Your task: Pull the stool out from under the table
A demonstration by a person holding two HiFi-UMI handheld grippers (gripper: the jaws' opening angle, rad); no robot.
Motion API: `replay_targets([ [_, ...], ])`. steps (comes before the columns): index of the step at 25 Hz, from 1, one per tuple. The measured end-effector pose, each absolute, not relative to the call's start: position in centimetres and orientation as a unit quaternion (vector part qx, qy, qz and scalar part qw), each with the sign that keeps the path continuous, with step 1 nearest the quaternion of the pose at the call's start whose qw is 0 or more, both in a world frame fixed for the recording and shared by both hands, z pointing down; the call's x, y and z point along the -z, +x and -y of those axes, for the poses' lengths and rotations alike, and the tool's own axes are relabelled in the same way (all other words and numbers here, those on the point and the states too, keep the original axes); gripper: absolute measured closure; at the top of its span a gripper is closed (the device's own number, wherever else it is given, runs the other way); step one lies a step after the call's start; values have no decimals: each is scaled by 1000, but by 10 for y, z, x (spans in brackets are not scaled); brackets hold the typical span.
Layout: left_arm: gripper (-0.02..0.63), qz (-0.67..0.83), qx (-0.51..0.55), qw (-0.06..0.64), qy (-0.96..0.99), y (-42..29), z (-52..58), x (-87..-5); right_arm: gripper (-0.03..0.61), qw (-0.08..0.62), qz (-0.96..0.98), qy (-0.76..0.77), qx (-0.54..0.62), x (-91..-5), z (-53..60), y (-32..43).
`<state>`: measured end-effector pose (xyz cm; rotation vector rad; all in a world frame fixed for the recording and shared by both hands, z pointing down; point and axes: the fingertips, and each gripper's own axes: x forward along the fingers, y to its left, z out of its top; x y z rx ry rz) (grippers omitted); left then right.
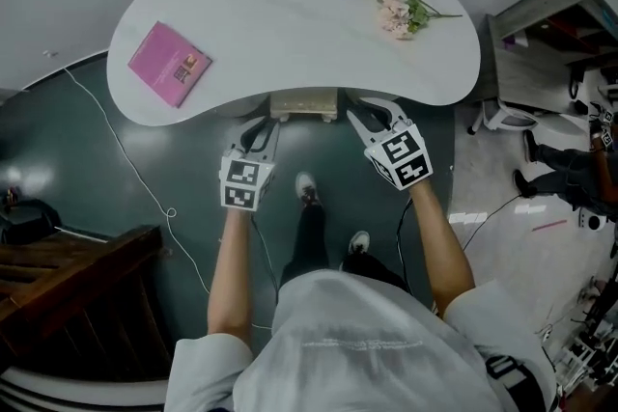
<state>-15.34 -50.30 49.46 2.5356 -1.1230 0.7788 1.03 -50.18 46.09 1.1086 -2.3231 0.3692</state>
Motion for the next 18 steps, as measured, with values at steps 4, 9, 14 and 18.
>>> replay_targets([
  [4, 480, 391, -279, 147, 865, -156, 508, -540, 482, 269, 860, 409, -142, -500, 504, 16],
  [9, 480, 396, -294, 147, 857, -163, 502, -607, 456, 264, 858, 408, -168, -582, 489, 24],
  [14, 462, 423, -275, 211, 837, -177, 496, -688, 386, 283, 840, 409, -217, -669, 475, 34],
  [18, 425, 426, -269, 251, 826, -176, 511, -735, 346, 303, 830, 404, -237, -715, 472, 44],
])
